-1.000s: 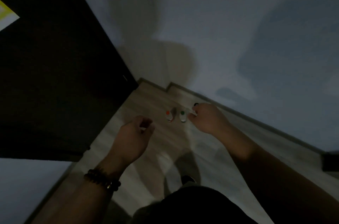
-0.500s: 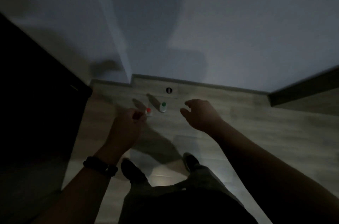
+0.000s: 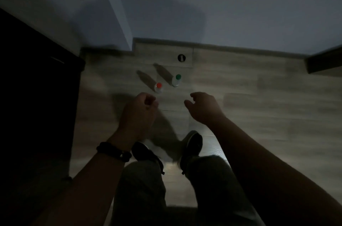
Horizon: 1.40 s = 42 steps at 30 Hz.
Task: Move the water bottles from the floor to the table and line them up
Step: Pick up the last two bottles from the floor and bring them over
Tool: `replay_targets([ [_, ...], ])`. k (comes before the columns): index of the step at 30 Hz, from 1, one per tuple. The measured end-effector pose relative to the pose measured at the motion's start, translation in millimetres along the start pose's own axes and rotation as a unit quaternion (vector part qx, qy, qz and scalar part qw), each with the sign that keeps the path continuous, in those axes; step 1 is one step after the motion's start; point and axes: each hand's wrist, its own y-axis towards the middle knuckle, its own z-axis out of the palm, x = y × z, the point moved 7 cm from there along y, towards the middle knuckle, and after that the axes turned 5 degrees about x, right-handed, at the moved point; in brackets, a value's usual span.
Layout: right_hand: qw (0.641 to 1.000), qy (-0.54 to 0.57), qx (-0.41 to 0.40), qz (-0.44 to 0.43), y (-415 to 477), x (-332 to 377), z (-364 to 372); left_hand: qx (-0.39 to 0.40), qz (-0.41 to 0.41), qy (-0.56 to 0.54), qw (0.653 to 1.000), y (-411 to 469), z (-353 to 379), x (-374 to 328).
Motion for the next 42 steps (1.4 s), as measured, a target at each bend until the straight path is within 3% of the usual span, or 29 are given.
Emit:
replay_targets([
  [9,0.994,0.095,-0.039,0.042,245,-104,117,-0.003,-0.006,-0.016,1.0,143,141,132],
  [14,0.976,0.2,-0.089,-0.003,356,-119,151,-0.009,0.024,-0.018,1.0,214,174,180],
  [19,0.949,0.283,-0.125,-0.064,420,-107,175,-0.017,-0.037,-0.059,0.997,269,185,213],
  [23,0.928,0.306,-0.198,-0.077,430,-108,184,-0.048,-0.03,-0.038,0.998,291,187,227],
  [29,0.917,0.346,-0.181,-0.08,413,-106,169,0.0,-0.042,-0.088,0.995,320,204,247],
  [36,0.881,0.336,-0.302,-0.139,348,-99,144,0.0,0.02,-0.106,0.994,343,224,240],
  [42,0.887,0.331,-0.281,-0.156,333,-100,143,-0.026,0.062,-0.073,0.995,349,233,242],
])
